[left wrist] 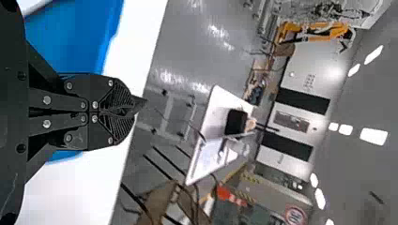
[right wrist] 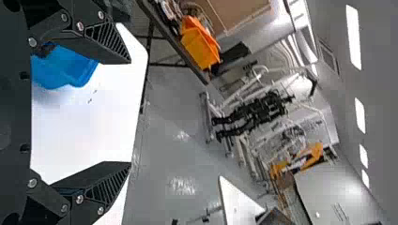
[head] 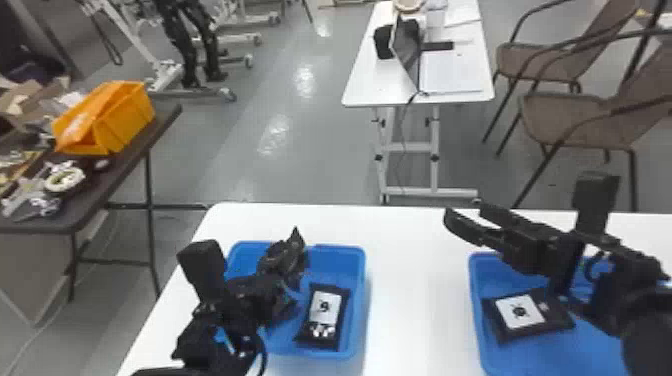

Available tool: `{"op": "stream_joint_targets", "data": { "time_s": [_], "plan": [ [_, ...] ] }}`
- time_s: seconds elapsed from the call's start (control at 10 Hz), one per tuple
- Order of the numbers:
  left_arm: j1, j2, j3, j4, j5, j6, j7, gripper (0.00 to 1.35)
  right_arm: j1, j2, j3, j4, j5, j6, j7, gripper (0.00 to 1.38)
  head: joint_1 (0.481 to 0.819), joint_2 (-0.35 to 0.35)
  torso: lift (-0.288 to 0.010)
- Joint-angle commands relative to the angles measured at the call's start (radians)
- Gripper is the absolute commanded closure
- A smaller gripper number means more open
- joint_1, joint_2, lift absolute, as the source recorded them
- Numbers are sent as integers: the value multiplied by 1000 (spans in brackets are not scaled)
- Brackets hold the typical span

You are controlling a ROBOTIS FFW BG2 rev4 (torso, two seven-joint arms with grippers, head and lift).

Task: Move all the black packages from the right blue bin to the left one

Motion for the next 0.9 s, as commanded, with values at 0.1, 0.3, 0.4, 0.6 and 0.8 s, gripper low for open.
{"op": "stream_joint_targets", "data": {
  "time_s": [0.1,0.3,0.4,0.6,0.8],
  "plan": [
    [50,-54,15,-2,-318,80,0,1216,132,17,-77,-124,17,9,-79,268,695,225,-40],
    [62,-54,35,0,-380,109,-7,378,192,19,-106,-170,49,17,-90,268,695,235,-40],
    [71,-54,32,0,-367,37,-4,10,222,19,-114,-203,95,28,-91,268,695,242,-40],
    [71,-54,39,6,-238,-40,20,193,290,23,-132,-256,195,31,-118,266,695,229,-40],
    [65,-54,39,9,-88,-106,26,225,340,23,-170,-262,247,16,-114,268,695,190,-40]
  ]
}}
